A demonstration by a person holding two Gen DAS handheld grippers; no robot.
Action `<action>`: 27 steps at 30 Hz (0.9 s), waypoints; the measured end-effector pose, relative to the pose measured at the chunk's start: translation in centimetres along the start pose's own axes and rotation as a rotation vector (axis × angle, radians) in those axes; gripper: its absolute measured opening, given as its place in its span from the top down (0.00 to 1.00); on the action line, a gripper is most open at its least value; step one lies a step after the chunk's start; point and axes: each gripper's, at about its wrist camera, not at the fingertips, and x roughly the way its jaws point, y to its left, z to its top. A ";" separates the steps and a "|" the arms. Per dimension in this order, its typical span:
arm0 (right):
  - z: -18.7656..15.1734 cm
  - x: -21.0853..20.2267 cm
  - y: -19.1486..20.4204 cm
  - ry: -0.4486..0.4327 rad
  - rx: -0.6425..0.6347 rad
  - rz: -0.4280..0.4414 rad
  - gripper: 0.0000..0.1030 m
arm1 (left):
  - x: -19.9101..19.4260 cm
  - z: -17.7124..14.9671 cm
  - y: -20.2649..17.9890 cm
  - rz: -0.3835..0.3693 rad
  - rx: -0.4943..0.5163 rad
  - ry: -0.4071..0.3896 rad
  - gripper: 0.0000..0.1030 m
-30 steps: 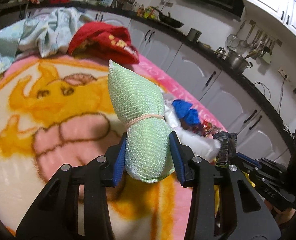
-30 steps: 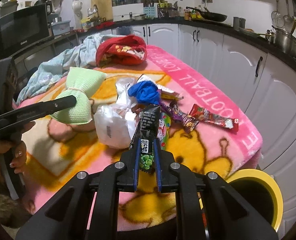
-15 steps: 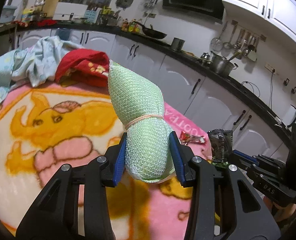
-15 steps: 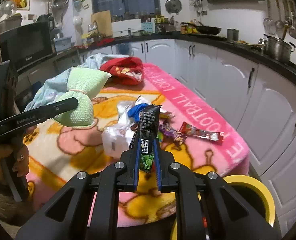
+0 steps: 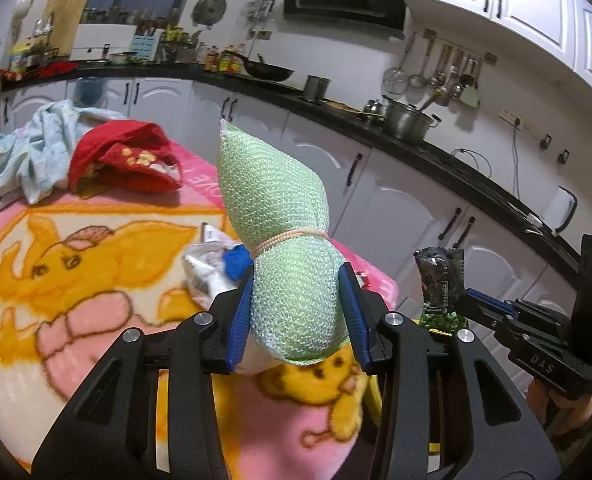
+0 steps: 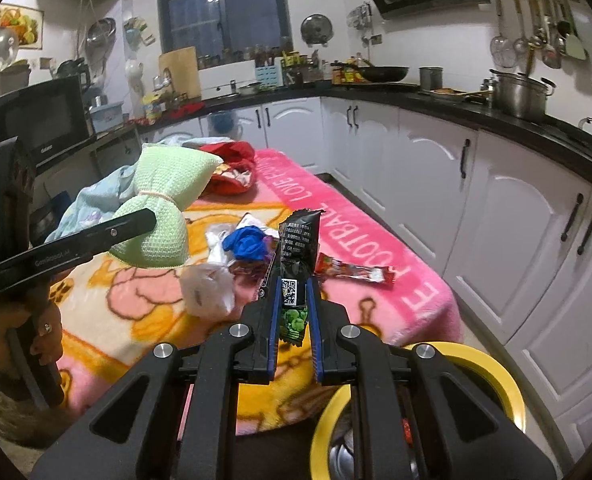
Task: Collect trash
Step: 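Carry the green sponge and dark wrapper over the bin and release both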
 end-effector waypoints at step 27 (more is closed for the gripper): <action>-7.1 -5.9 -10.7 0.033 0.180 -0.210 0.88 | 6.1 -3.5 -12.2 -0.204 0.192 0.133 0.68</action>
